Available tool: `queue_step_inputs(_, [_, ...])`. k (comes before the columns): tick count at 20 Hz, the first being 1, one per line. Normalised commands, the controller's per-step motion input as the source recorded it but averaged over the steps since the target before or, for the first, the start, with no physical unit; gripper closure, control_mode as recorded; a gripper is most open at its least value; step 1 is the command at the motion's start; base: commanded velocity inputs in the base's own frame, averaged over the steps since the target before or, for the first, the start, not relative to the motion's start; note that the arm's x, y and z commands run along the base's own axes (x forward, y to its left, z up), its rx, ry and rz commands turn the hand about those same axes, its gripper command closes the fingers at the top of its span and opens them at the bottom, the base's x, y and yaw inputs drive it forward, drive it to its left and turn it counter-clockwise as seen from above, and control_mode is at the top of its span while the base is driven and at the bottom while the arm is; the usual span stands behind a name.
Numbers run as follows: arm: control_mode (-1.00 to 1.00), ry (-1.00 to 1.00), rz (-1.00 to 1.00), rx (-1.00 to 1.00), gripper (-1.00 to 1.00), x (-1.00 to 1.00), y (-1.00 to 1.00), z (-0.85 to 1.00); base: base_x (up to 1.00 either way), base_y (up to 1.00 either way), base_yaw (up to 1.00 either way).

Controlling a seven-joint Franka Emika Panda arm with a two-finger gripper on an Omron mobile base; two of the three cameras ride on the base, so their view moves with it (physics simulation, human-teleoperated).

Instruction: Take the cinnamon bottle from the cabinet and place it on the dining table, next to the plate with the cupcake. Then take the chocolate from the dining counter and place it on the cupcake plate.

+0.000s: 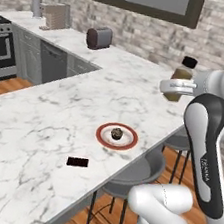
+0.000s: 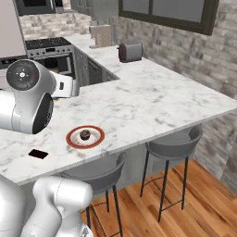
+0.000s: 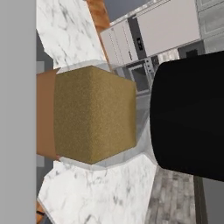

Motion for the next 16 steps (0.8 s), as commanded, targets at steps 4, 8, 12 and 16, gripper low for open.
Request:
queue_step_inputs(4, [1.00, 0.00, 0.00, 0.00, 1.00, 0.00, 0.00, 0.00, 0.06, -0.62, 0.14])
queue_step_inputs(8, [1.00, 0.00, 0.00, 0.00, 1.00, 0.00, 0.00, 0.00, 0.14, -0.61, 0.13])
queue_step_inputs(12, [1.00, 0.00, 0.00, 0.00, 1.00, 0.00, 0.00, 0.00, 0.25, -0.49, 0.23])
queue_step_inputs(16, [1.00, 0.00, 0.00, 0.00, 1.00, 0.00, 0.00, 0.00, 0.26, -0.46, 0.26])
